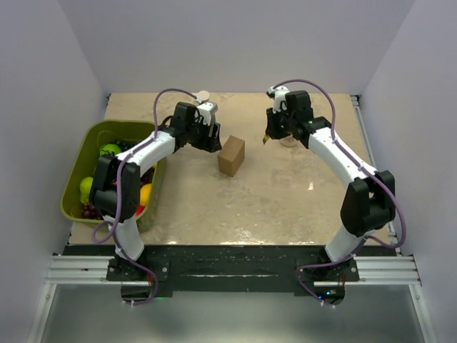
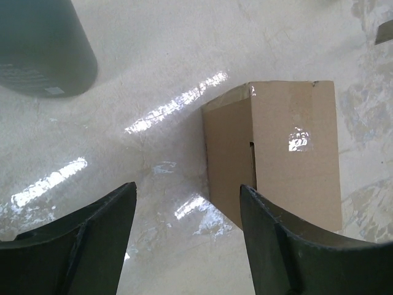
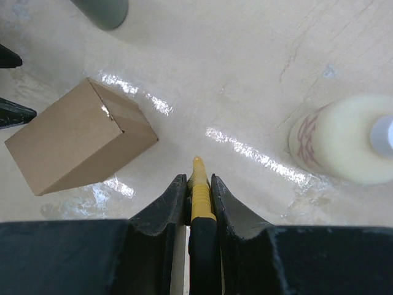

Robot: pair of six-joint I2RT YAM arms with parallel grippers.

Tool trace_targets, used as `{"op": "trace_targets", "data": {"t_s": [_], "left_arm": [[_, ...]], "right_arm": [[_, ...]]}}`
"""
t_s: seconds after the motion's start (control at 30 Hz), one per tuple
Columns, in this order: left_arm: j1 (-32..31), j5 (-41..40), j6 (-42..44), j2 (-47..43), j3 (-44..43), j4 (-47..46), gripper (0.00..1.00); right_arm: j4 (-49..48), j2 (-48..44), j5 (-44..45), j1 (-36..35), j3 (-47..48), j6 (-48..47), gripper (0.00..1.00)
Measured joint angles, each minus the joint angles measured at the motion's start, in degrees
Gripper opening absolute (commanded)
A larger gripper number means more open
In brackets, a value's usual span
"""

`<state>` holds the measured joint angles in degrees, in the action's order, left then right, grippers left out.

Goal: Unpack the express box

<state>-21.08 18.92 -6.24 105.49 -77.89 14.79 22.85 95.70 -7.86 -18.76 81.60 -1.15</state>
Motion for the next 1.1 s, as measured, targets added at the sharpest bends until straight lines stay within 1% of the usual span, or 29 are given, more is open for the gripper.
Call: {"op": "trace_targets", "data": {"t_s": [0.17, 0.3, 0.47, 0.7, 0.8, 0.9, 1.0, 1.1], "left_arm": [[0.00, 3.82, -0.33, 1.14, -0.44, -0.55, 0.73], [0.00, 8.48, -1.68, 1.25, -0.44, -1.81, 0.73], [-0.81, 14.19, -3.15, 1.25, -0.50, -4.42, 0.73], [-5.99, 18.32, -3.21, 1.81, -0.57, -6.91, 0.73], [-8.22, 18.43, -3.26, 2.93, -0.92, -7.10, 0.74], [-10.62, 15.56, -3.17, 4.79, -2.62, -5.49, 0.74], [-12.61, 12.46, -2.78, 6.49, -5.31, -3.82, 0.71], [-14.32, 8.52, -0.90, 6.84, -7.74, -2.49, 0.63]], "right_arm": [[0.26, 5.44, 0.28, -0.31, 3.89, -0.24, 0.00], [0.33, 6.97, 0.42, -0.31, 4.28, -0.11, 0.00], [-0.35, 5.84, 0.92, -0.35, 2.10, -0.11, 0.00], [0.22, 0.37, 1.31, -0.07, -4.24, -0.90, 0.00], [0.26, -1.27, 1.33, 0.15, -5.51, -1.07, 0.00], [0.26, -1.40, 1.49, 0.59, -5.60, -1.46, 0.00], [0.44, -1.44, 2.32, 1.73, -5.60, -1.88, 0.00], [1.53, -2.16, 2.34, 4.26, -5.57, -2.12, 0.00]]}}
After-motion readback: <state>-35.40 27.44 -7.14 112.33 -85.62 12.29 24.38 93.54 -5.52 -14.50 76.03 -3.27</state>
